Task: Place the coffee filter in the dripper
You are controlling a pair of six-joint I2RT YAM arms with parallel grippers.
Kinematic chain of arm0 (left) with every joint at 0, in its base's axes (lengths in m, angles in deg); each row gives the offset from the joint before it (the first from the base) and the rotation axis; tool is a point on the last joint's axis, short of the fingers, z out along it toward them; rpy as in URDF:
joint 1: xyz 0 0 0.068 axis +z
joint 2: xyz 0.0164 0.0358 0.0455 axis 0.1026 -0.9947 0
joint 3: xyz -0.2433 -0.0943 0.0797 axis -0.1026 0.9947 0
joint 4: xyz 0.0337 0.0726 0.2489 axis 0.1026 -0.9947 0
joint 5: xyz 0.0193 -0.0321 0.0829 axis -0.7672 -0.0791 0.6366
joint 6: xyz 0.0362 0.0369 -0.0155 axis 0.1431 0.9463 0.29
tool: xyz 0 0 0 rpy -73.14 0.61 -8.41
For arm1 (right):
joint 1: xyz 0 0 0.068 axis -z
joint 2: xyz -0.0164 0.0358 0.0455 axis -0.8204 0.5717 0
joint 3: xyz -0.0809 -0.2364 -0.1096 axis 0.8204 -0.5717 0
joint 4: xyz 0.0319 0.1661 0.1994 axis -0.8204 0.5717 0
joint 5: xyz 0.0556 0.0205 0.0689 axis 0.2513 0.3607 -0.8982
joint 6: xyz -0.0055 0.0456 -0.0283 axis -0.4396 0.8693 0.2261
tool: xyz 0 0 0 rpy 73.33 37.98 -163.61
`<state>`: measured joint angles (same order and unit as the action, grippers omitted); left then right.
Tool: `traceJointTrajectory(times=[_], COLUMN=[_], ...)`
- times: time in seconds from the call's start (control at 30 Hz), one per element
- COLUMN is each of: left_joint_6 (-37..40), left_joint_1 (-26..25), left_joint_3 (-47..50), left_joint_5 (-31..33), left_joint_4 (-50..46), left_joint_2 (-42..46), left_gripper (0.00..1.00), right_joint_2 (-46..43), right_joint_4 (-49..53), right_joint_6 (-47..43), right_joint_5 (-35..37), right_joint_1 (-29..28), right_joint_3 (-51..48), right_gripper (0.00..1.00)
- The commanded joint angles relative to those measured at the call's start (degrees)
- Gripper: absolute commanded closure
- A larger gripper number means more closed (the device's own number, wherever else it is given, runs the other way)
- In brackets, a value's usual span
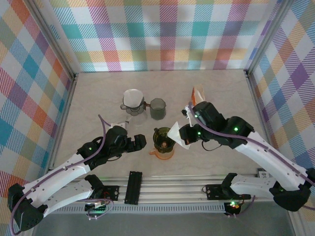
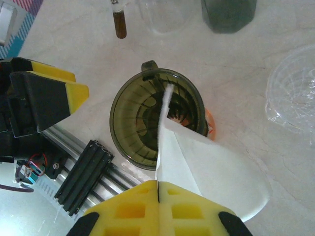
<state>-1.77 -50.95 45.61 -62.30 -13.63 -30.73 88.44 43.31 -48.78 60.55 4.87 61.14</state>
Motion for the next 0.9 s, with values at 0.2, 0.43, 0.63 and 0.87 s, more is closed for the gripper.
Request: traceJointTrajectory(times=[0.2, 0.43, 0.63, 0.87], left_joint_6=[0.70, 1.48, 1.56, 1.51], left_joint_1=[0.49, 0.44, 0.41, 0.41], left_joint_3=[-2.84, -3.60, -3.59, -3.97], left_joint_5=[-2.65, -4.00, -4.78, -5.97], left_joint_4=[-0.84, -0.30, 0.16, 0.65], left_joint_2=[-0.19, -1.08, -1.59, -2.15], left_gripper=[0.00, 0.00, 0.00, 0.00], right_joint_2=[10.25, 18.26, 22.78, 23.96], right_joint_4=[7.05, 8.46, 7.15, 2.83], right_joint_6=[-1.57, -2.89, -3.37, -2.61], right_joint_5=[-0.89, -4.55, -6.03, -6.12], right_joint_1=[-2.34, -3.88, -4.13, -4.01], right_joint_3=[9.43, 14.82, 14.68, 10.27], right_gripper=[1.00, 1.00, 1.00, 1.00])
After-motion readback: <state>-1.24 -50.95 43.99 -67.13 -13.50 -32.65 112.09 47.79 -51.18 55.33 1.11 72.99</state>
